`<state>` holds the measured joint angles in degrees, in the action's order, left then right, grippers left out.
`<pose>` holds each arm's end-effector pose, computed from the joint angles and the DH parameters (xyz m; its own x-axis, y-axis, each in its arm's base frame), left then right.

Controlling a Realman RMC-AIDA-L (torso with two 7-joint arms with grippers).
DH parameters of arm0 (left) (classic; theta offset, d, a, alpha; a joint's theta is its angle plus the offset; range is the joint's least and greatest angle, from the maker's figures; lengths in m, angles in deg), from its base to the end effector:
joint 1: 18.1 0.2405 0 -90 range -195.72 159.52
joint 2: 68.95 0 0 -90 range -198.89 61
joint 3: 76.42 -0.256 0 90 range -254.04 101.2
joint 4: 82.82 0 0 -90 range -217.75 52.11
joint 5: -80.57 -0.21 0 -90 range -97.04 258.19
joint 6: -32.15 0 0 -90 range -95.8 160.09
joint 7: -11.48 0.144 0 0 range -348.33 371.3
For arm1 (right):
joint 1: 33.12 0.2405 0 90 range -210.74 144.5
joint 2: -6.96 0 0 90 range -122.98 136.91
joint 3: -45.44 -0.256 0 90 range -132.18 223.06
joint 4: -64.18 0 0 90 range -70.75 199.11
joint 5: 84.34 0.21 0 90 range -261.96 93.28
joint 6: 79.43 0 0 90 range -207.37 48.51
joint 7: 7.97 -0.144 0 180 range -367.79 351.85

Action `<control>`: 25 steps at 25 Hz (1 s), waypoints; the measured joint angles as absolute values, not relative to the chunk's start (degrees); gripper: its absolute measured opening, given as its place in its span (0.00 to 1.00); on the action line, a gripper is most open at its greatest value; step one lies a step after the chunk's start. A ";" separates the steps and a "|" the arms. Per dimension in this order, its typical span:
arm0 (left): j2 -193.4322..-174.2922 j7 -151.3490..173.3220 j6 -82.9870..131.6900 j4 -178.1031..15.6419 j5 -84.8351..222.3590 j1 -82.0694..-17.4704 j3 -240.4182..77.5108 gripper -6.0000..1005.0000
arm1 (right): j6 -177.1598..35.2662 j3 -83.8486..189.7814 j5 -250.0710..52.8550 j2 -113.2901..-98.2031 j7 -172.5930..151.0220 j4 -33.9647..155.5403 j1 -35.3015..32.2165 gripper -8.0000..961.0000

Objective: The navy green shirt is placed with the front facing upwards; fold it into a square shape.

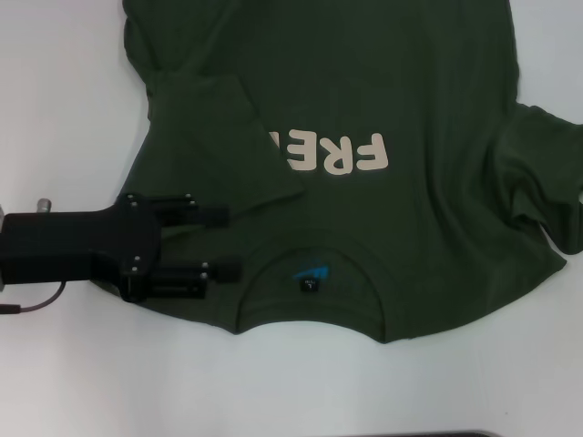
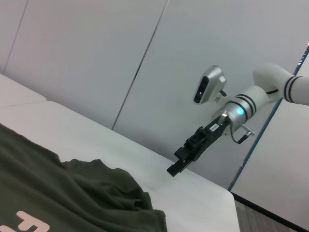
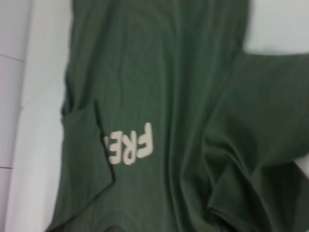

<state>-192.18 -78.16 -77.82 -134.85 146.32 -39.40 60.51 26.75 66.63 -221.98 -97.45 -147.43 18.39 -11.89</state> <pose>-0.2466 0.2607 0.0081 0.7450 0.4382 0.5030 0.4227 -0.8934 0.1522 0.3692 0.2562 0.1421 -0.0762 -0.9317 -0.3551 -0.9959 0.0539 0.0723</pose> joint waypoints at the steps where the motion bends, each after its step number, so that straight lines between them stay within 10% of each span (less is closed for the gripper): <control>1: -192.28 -78.19 -77.91 -134.85 146.32 -39.45 60.51 0.78 | 26.43 66.52 -222.61 -97.44 -147.63 18.37 -11.63 0.84; 25: -192.78 -77.81 -77.13 -133.72 149.45 -39.72 60.76 0.78 | 9.65 66.08 -225.58 -97.17 -151.84 24.29 -10.50 0.84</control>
